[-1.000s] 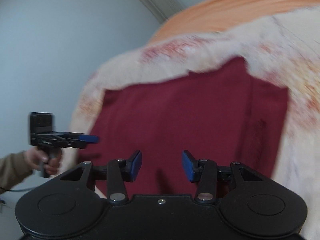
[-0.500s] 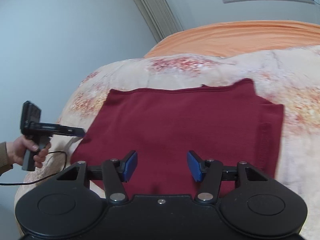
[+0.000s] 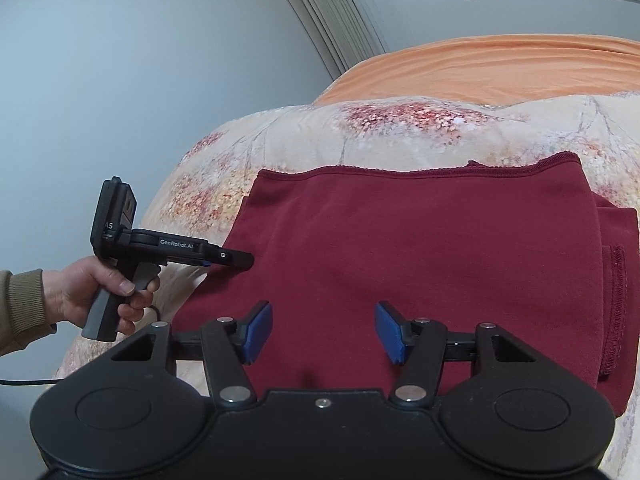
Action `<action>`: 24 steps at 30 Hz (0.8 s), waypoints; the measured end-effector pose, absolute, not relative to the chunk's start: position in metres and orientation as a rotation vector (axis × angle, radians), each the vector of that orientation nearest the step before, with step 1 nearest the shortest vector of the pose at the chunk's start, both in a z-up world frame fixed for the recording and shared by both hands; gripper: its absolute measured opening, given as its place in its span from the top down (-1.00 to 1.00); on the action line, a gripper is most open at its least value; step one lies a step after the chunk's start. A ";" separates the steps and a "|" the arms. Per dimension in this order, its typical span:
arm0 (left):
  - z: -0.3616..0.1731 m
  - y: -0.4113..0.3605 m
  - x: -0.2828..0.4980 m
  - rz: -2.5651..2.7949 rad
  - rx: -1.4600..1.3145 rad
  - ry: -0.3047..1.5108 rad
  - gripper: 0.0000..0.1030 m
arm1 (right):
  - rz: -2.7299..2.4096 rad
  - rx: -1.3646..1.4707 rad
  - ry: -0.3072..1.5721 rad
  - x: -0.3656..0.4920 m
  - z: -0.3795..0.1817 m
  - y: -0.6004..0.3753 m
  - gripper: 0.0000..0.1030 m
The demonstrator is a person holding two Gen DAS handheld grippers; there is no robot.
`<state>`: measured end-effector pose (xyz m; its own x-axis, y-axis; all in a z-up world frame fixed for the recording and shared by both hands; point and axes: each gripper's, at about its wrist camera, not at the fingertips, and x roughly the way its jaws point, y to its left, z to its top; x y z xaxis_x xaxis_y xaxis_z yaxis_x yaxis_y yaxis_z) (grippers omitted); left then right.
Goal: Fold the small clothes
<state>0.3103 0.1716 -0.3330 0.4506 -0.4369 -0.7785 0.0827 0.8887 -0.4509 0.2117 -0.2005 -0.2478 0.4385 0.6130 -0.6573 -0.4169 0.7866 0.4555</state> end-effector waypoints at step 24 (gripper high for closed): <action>-0.325 0.159 0.307 -0.358 -0.345 1.041 0.58 | 0.561 -0.106 0.899 0.265 -0.262 -0.143 0.84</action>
